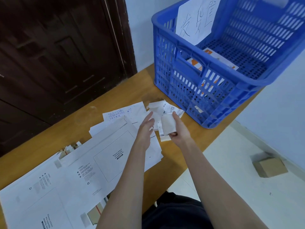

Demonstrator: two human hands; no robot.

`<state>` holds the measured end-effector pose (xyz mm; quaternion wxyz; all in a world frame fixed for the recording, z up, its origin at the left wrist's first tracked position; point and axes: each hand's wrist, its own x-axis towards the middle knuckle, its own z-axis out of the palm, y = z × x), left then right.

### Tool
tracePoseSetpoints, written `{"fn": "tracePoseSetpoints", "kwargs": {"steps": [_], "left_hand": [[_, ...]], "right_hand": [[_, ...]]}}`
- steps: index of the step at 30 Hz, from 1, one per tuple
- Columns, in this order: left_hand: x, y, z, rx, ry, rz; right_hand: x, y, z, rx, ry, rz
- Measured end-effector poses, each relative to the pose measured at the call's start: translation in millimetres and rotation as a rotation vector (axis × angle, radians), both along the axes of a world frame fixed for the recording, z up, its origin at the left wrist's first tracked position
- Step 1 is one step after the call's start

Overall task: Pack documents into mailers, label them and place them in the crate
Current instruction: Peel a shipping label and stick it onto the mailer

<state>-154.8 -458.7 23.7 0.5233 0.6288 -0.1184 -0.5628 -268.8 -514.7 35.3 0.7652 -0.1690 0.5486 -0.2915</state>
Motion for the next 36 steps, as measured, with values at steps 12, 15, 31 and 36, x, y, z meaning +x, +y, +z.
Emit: {"fn": "tracePoseSetpoints", "kwargs": {"steps": [12,15,31,36], "left_hand": [[33.4,38.0,9.8,0.111,0.189,0.242],[44.7,64.7,8.2,0.121,0.241,0.348],[63.7,168.3,-26.4,0.283,0.301,0.609],[64.2,174.9,-31.7,0.306,0.187,0.603]], "right_hand": [[52.1,37.3,-14.6,-0.999,0.698,0.723],[65.4,54.5,-20.8,-1.105,0.659,0.858],[99.7,103.9,-46.8,-0.513,0.462,0.89],[105.9,109.5,-52.1,-0.317,0.398,0.952]]}}
